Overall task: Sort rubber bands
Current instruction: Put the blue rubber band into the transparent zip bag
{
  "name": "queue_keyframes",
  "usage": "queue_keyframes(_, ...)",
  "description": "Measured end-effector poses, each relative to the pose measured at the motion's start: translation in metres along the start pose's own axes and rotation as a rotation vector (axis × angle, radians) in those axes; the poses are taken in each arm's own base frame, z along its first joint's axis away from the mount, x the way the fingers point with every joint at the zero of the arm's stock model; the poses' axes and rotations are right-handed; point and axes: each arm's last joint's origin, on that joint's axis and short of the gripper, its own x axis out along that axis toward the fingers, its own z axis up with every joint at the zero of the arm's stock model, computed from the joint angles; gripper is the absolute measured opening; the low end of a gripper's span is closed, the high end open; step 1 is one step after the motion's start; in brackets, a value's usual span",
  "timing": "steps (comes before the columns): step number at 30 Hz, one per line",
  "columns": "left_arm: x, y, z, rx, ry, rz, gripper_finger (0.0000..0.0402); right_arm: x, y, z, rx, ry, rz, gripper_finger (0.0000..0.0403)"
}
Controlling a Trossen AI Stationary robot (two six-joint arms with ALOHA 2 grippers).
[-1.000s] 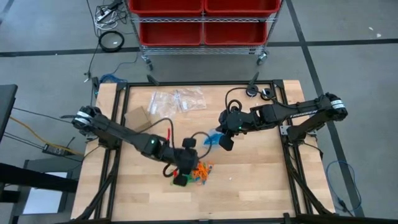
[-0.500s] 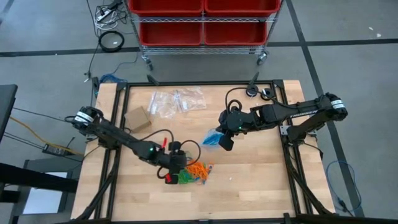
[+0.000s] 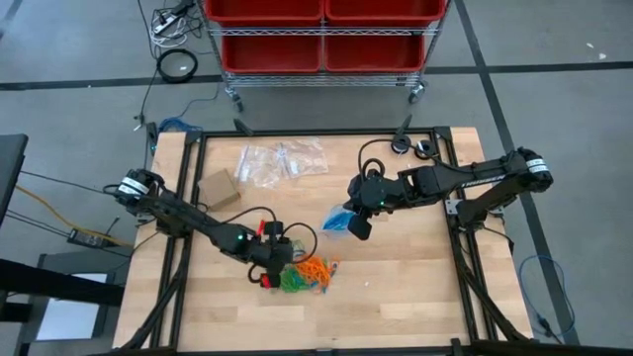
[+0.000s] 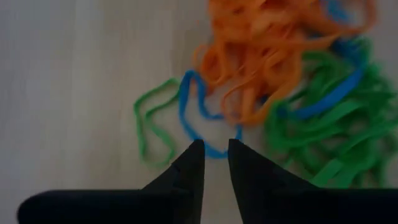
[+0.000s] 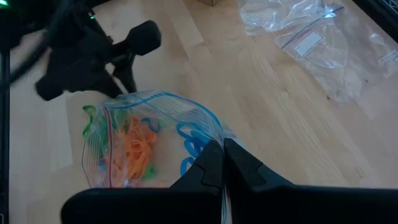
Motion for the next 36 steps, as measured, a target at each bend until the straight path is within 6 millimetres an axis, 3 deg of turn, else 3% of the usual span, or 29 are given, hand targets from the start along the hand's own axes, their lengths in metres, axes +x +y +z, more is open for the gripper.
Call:
queue_keyframes(12, 0.004, 0.0, 0.002, 0.027, -0.001, -0.075, 0.0081, 0.0, 0.001, 0.0, -0.002, 0.0, 0.002, 0.0)
queue_keyframes(24, 0.025, -0.004, -0.001, 0.051, 0.007, -0.055, 0.0079, 0.0, 0.001, 0.0, -0.002, -0.003, 0.003, 0.0)
queue_keyframes(27, 0.025, -0.002, 0.001, 0.053, -0.015, 0.002, 0.0063, 0.0, 0.001, 0.0, -0.002, -0.002, 0.003, 0.0)
queue_keyframes(31, 0.022, -0.002, 0.008, 0.08, -0.01, 0.033, 0.0011, 0.0, 0.001, 0.0, -0.002, -0.002, 0.002, 0.0)
queue_keyframes(36, 0.014, -0.002, 0.019, 0.111, 0.009, 0.056, 0.0005, 0.0, 0.001, 0.0, -0.003, -0.001, 0.002, 0.0)
